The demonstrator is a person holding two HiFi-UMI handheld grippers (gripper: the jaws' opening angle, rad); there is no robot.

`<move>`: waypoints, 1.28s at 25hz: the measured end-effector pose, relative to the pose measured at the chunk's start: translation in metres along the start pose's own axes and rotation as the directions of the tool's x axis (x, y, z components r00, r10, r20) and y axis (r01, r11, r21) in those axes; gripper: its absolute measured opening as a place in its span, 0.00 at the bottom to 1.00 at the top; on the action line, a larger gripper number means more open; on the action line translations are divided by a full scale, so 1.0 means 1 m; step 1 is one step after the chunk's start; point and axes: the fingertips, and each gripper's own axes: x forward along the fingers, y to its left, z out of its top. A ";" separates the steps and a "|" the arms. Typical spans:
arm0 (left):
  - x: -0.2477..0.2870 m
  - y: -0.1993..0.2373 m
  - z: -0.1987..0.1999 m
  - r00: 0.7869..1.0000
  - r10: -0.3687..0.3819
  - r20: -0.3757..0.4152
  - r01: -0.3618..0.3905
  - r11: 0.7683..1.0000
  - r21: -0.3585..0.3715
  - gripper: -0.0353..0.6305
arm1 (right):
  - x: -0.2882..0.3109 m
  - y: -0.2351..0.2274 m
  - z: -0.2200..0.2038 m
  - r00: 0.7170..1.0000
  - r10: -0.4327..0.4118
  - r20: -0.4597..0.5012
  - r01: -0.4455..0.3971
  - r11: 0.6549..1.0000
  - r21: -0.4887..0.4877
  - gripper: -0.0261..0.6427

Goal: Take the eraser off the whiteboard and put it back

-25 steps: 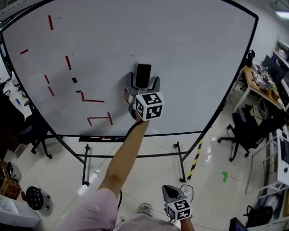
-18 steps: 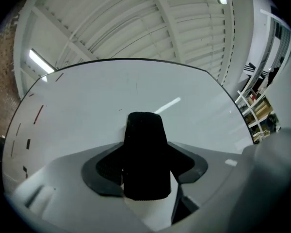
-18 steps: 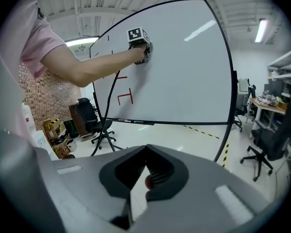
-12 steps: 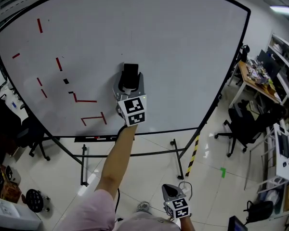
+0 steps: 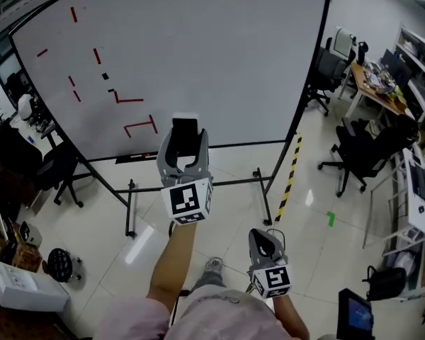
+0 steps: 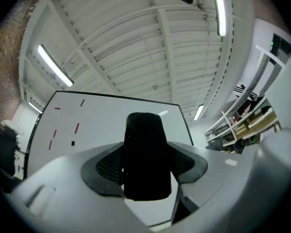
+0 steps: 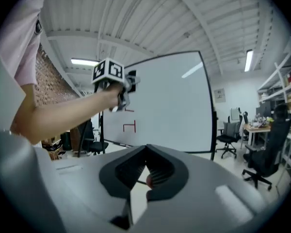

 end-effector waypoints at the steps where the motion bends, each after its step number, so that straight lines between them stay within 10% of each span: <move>1: -0.037 -0.016 0.002 1.000 0.001 -0.014 -0.001 1.000 -0.020 0.45 | -0.025 0.000 0.012 0.999 -0.007 0.053 0.008 1.000 -0.001 0.04; 12: -0.346 -0.106 0.074 0.988 0.065 -0.143 -0.072 0.996 -0.048 0.45 | -0.247 0.029 0.066 0.972 0.013 0.234 0.009 0.996 -0.093 0.11; 32: -0.460 -0.123 0.122 0.987 -0.056 -0.152 0.042 0.995 -0.094 0.46 | -0.289 0.157 0.102 0.943 0.150 0.296 -0.114 0.984 -0.134 0.11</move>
